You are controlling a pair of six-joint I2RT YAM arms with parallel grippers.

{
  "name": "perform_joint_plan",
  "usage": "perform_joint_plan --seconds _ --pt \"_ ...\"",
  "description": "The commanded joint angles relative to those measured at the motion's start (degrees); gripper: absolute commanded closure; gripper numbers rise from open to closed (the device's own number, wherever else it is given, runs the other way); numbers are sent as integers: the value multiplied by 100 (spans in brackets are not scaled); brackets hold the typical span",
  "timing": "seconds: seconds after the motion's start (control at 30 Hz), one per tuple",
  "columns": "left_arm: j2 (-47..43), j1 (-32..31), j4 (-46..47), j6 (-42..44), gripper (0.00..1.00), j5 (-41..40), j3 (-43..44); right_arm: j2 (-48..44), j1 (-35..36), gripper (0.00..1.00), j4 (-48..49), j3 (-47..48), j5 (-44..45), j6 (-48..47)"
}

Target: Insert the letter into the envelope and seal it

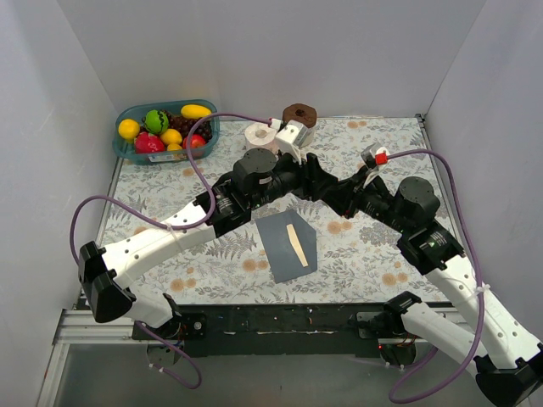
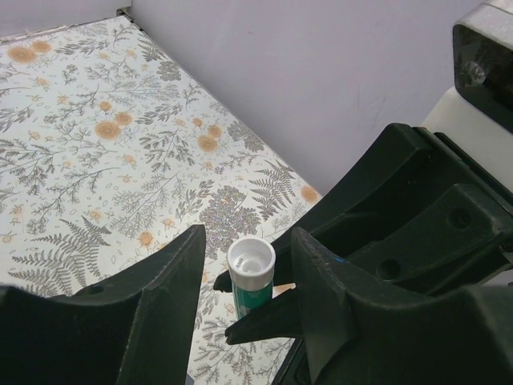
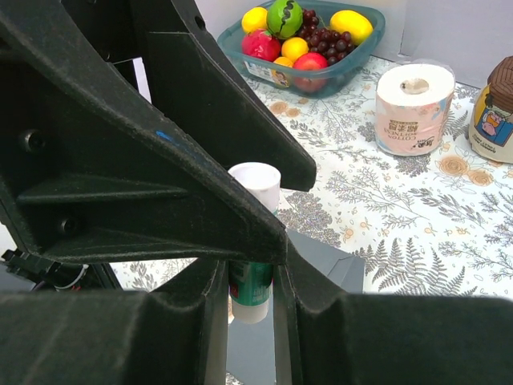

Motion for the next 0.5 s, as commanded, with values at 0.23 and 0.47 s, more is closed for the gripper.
perform_joint_plan --seconds 0.23,0.47 --pt "-81 -44 -81 177 74 -6 208 25 -1 99 122 243 -76 13" --pt "-186 -44 112 360 99 555 76 7 7 99 253 199 -453 -39"
